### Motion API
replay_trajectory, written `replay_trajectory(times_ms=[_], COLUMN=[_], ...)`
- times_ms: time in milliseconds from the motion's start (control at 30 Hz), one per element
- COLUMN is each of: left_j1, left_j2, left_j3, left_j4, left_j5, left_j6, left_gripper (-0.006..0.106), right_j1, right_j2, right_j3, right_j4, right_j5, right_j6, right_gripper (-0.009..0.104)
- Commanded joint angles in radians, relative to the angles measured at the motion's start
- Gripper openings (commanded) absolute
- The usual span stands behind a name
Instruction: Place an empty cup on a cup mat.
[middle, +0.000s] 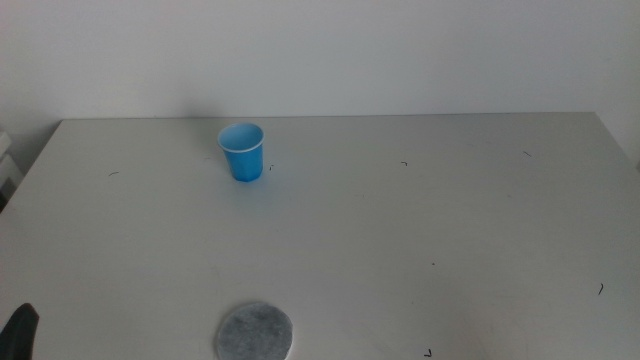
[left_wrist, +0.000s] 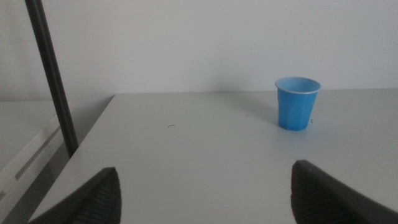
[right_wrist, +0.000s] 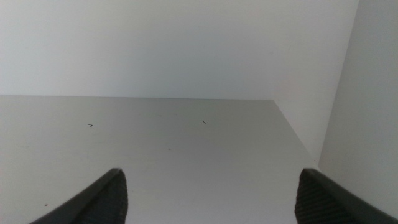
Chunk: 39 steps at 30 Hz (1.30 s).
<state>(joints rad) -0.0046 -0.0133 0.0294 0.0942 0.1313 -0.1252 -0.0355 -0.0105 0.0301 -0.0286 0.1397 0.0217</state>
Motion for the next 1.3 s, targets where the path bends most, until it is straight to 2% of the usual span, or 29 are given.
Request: replay_trajectory(times_ms=[0,233,600,800,1067,1267], left_j1=[-0.007,-0.007,-0.007,-0.007,-0.008,-0.008], left_j2=[0.027,0.226,0.618,0.889,1.212,1.384], left_j3=[-0.065,-0.315,-0.799,-1.16,-1.54,-1.695], left_j4=[-0.003,-0.003,-0.004,-0.003,-0.041,-0.062], left_j5=[-0.073,-0.017,0.32,0.544,0.788,0.787], left_j6=[-0.02,-0.02,-0.006,0.001,0.08,0.098], left_gripper=[0.105,0.105,0.105,0.105,0.105,0.105], right_j1=[0.002,0.002,0.002,0.002,0.002,0.002], right_j2=[-0.026,-0.026,-0.026,-0.026,-0.026,-0.026], right_j3=[-0.008,-0.008,-0.008,-0.008,-0.008,-0.008], right_j4=[-0.014,-0.014,-0.014,-0.014,-0.014,-0.014], right_j5=[-0.074,-0.074,-0.074,-0.074,-0.074,-0.074], right_j6=[-0.005,-0.005,-0.005,-0.005,-0.005,-0.005], right_gripper=[0.094,0.094,0.094,0.094,0.094,0.094])
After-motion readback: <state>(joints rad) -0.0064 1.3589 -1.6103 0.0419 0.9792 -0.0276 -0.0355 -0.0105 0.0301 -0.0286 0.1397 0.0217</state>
